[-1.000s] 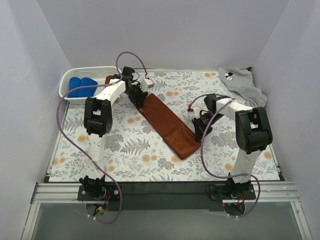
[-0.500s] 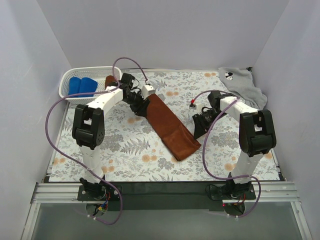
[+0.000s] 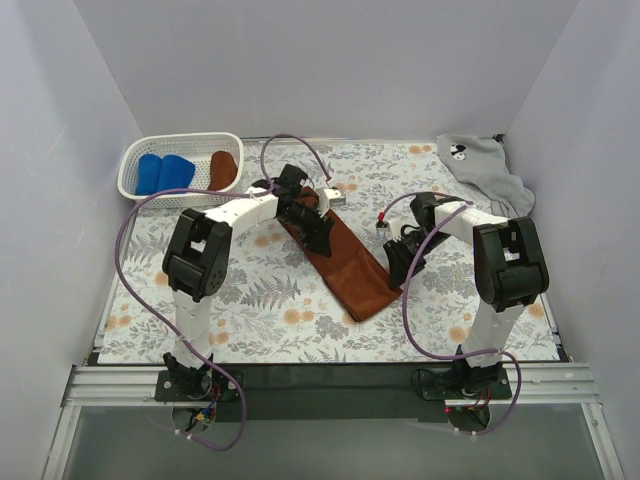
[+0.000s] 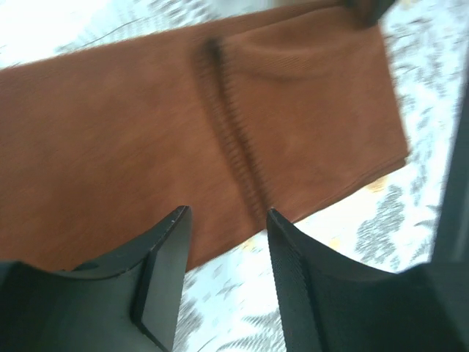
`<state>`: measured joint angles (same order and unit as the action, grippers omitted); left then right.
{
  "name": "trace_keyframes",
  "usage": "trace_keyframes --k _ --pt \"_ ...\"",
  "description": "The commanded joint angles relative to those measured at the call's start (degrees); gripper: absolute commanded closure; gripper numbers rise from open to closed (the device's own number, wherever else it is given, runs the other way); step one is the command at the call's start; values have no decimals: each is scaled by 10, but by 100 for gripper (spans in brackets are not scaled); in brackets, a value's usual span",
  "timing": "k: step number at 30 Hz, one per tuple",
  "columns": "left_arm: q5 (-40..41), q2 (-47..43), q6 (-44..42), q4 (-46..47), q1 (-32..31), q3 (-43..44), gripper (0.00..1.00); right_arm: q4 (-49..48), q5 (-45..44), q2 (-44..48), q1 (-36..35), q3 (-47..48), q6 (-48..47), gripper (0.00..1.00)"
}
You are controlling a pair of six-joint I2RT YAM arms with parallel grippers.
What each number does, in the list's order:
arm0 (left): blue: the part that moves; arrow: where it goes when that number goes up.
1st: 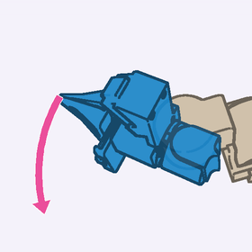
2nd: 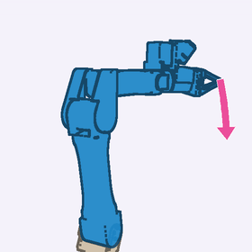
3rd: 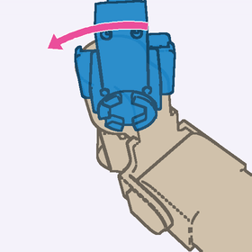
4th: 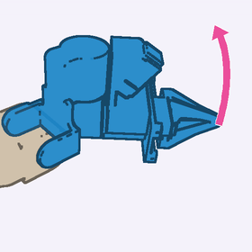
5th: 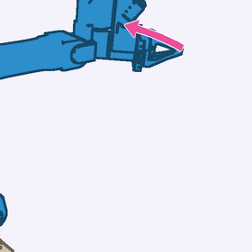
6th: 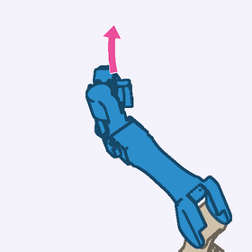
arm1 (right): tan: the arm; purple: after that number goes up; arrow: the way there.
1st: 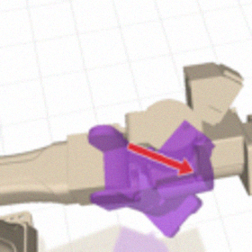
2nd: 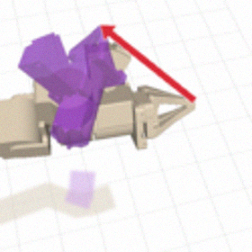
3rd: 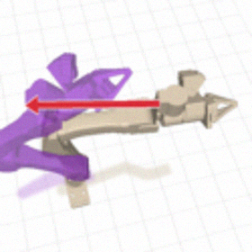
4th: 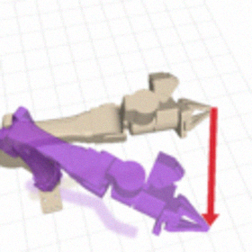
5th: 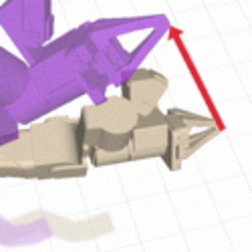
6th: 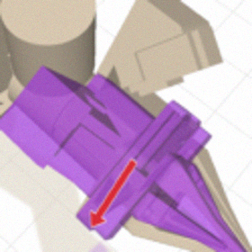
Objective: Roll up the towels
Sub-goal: Fold the towel
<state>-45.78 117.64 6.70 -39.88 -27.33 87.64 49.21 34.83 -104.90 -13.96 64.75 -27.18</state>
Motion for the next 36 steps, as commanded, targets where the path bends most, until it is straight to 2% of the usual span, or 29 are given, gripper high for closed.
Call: trace_keyframes --k 1,6,12,14,15,16,20,25,28,30,32,36 --pt "-83 -12 44 45 -25 -13 58 -15 -37 11 -5 -14 0 70" --pt "-126 7 61 57 -54 -26 69 -28 -49 14 -6 -17 13 70" --pt "-99 27 94 74 -73 -61 81 -39 -86 24 -6 -34 27 73" --pt "-89 33 95 75 -73 -69 84 -38 -89 26 -6 -43 27 81" --pt "-85 36 98 76 -73 -74 85 -38 -91 28 -6 -45 26 93" --pt "-81 40 102 76 -73 -76 87 -38 -90 29 -6 -46 26 98" --pt "-25 58 99 64 -72 -74 94 -32 -101 33 -6 -56 20 99" --pt "-10 64 96 59 -61 -75 99 -23 -126 31 -7 -72 20 99" --pt "-17 60 83 50 -59 -70 99 -12 -104 28 -7 -79 19 99" --pt "-33 50 60 39 -59 -59 92 -7 -78 24 -7 -79 19 99" --pt "-49 19 39 38 -58 -52 85 2 -21 19 -7 -76 19 99" --pt "-50 -20 14 27 -48 -36 81 20 96 -18 -18 -74 -9 99"
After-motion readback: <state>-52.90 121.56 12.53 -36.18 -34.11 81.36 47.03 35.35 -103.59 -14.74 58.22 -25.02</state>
